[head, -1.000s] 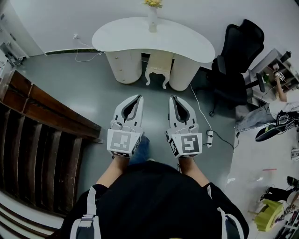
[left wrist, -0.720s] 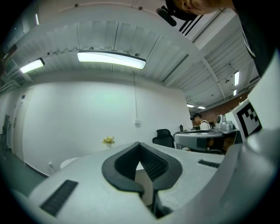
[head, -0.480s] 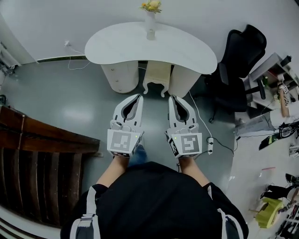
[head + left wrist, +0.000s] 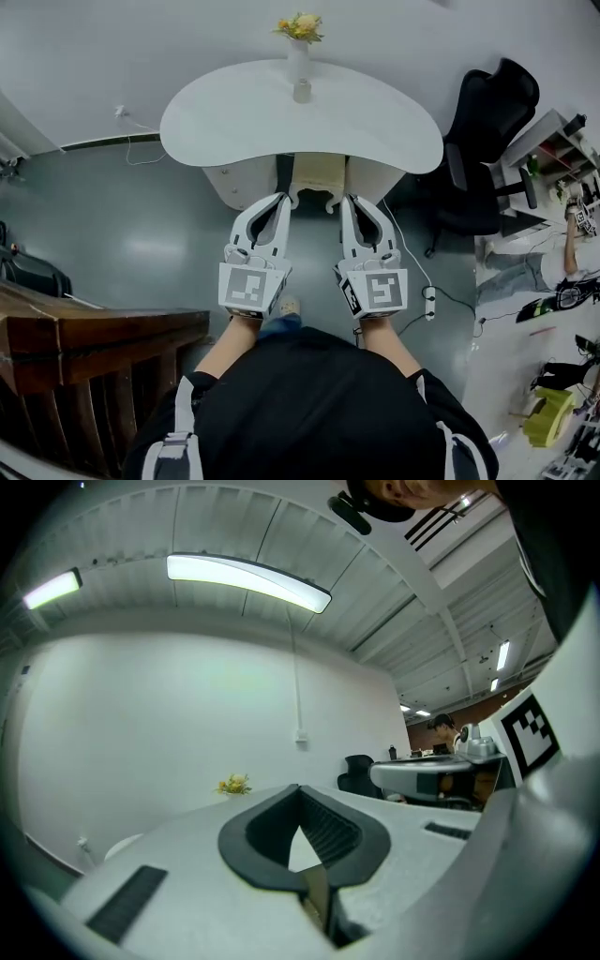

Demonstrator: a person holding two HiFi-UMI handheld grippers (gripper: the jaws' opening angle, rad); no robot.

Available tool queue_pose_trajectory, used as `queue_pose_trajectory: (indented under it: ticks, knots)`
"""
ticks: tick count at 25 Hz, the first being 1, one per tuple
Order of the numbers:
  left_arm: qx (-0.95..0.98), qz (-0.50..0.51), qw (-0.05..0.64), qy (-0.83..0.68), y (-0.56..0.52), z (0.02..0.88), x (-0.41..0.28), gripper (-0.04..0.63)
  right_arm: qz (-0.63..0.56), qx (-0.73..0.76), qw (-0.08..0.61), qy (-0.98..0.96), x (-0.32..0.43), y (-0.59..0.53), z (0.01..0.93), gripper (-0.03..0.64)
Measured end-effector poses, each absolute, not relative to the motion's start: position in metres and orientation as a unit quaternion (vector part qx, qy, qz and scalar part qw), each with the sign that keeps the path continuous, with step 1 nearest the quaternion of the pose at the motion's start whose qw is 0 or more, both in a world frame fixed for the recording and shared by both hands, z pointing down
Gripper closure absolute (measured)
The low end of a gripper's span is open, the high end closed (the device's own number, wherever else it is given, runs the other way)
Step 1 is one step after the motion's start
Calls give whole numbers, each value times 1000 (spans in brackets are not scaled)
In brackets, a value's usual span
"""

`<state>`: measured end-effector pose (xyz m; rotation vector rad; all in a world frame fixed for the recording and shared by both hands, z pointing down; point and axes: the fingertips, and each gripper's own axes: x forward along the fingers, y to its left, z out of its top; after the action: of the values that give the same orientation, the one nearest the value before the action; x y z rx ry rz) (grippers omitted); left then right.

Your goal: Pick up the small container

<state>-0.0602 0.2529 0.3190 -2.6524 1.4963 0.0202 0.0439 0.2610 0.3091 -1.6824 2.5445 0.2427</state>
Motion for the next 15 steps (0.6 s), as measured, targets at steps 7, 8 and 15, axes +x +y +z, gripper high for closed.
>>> queue_pose_trajectory:
  ticks: [7, 8, 15]
  knots:
    - [-875, 2, 33, 483, 208, 324, -73, 589, 74, -562, 34, 823, 33, 222, 311, 595]
    - [-876, 2, 33, 481, 205, 324, -74, 589, 73, -563, 33, 822, 33, 219, 311, 595]
    - [-879, -1, 20, 476, 185, 332, -73, 589, 76, -566, 30, 820, 33, 197, 312, 595]
